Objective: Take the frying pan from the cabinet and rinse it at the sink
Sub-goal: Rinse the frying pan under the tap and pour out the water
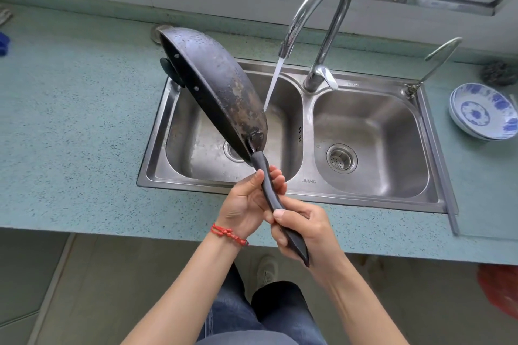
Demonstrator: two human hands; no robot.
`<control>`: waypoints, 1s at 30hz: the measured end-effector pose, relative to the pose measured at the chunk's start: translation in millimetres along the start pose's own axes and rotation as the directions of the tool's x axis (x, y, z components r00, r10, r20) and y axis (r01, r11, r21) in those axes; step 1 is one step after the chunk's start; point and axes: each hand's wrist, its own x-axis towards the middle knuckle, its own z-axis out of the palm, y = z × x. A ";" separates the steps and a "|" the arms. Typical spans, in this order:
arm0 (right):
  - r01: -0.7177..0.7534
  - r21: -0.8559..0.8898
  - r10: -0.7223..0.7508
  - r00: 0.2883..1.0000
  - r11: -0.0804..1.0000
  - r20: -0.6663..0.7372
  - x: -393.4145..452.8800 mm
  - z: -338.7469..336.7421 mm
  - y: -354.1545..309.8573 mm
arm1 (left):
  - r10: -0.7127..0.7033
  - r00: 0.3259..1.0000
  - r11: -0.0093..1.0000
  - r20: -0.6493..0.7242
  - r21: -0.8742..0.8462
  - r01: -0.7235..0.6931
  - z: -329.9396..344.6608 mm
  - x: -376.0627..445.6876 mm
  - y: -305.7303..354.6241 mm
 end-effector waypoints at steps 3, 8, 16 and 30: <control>-0.021 0.009 0.020 0.999 1.000 0.042 0.1 -1.9 -1.9 | 0.030 0.999 0.995 0.010 0.099 -0.031 -1.5 -4.3 6.3; -0.049 -0.048 0.054 0.992 0.998 0.114 2.9 0.0 -4.8 | 0.107 0.993 0.976 -0.052 0.198 -0.094 1.1 -14.1 11.6; -0.056 -0.263 0.106 0.978 0.963 0.182 3.7 1.4 -14.4 | 0.217 0.965 0.926 -0.148 0.344 -0.156 5.1 -24.4 13.9; -0.065 0.126 0.018 0.941 0.990 0.338 6.0 19.0 -5.1 | 0.182 0.941 0.981 -0.286 0.114 -0.156 14.7 -33.6 13.7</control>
